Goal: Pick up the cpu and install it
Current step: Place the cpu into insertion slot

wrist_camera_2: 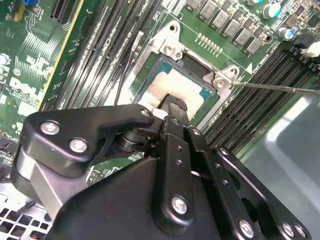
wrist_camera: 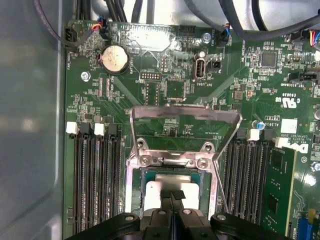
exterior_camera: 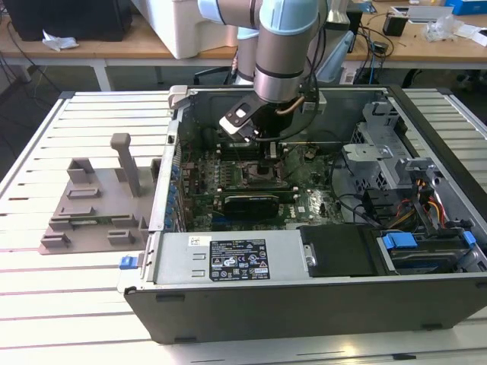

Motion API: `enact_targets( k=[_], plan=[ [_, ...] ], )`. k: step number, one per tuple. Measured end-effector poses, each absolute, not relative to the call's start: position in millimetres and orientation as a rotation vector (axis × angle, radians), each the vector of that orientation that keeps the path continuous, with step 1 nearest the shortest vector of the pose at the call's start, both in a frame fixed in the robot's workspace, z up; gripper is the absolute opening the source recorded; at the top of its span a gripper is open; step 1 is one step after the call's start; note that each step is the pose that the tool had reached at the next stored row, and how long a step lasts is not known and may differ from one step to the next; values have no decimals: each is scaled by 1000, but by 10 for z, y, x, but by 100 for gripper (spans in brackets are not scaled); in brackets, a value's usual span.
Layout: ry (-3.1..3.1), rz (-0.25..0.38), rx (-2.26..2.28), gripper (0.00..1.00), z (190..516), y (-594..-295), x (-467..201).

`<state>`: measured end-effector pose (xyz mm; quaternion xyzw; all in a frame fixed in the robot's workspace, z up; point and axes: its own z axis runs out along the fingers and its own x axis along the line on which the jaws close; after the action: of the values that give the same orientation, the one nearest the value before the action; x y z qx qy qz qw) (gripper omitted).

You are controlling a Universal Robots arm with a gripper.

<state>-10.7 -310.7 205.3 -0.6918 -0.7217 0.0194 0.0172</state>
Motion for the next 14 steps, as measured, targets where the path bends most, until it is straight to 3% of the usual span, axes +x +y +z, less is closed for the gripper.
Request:
enact_targets(
  k=[5,14],
  plan=[
    [-2243,64,-2150,11,2324,-3110,-108],
    [-2243,64,-2150,11,2523,-3110,-108]
  ],
)
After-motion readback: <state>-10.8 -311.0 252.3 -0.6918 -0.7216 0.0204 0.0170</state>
